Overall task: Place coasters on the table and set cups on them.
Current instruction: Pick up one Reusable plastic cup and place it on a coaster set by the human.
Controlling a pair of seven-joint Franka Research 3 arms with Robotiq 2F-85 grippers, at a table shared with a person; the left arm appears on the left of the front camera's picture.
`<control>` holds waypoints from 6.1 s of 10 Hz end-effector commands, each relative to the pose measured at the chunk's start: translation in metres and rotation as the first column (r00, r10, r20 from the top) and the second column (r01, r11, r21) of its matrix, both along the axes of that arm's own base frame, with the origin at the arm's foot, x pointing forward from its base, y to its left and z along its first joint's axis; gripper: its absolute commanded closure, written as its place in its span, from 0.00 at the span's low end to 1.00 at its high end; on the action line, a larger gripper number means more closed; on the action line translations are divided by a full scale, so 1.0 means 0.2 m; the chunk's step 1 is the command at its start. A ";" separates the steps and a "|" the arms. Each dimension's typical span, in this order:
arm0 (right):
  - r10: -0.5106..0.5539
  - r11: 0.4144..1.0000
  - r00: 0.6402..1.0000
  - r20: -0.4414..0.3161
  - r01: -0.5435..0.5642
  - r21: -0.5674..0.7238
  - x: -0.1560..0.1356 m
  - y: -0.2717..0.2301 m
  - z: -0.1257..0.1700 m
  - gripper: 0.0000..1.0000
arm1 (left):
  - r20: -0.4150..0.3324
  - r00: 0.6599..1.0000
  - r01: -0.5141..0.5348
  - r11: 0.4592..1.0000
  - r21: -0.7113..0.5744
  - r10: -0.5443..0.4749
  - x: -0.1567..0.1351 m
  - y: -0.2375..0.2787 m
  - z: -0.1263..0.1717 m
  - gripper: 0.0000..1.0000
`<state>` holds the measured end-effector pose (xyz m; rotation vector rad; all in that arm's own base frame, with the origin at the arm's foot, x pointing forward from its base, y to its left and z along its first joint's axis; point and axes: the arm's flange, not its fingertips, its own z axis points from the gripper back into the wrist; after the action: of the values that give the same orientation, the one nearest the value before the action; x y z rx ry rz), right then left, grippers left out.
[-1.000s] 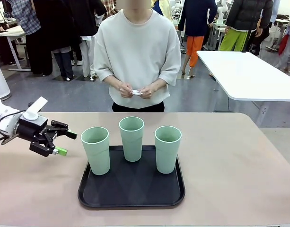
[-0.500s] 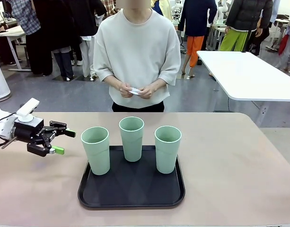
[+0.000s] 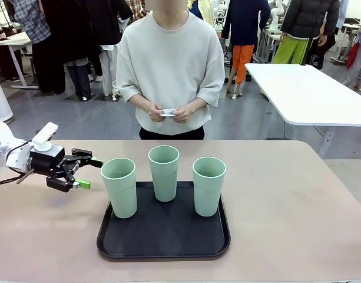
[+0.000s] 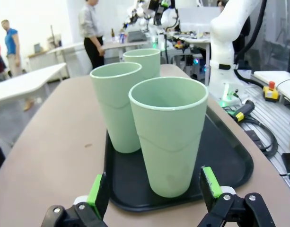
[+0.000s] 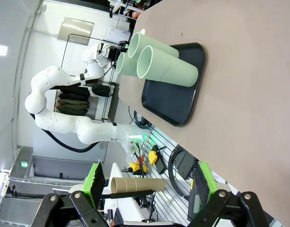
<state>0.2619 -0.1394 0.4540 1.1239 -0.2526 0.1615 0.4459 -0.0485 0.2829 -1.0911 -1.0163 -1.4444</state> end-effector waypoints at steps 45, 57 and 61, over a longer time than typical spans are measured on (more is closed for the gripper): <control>0.004 1.000 1.000 0.013 -0.005 0.015 0.00 0.00 0.01 0.00 | -0.060 0.996 0.061 0.998 0.033 -0.059 -0.27 -0.15 0.59 0.73; 0.004 1.000 1.000 0.013 -0.005 0.015 0.00 0.00 0.01 0.00 | -0.136 0.991 0.010 0.998 -0.060 -0.019 0.29 0.53 0.86 0.16; 0.004 1.000 1.000 0.013 -0.005 0.015 0.00 0.00 0.01 0.00 | -0.097 0.995 -0.050 0.990 -0.131 0.037 0.48 0.78 0.70 0.16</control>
<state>0.2612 -0.1400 0.4540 1.1241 -0.2529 0.1589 0.5357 0.1094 0.4160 -1.2279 -1.0191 -1.2840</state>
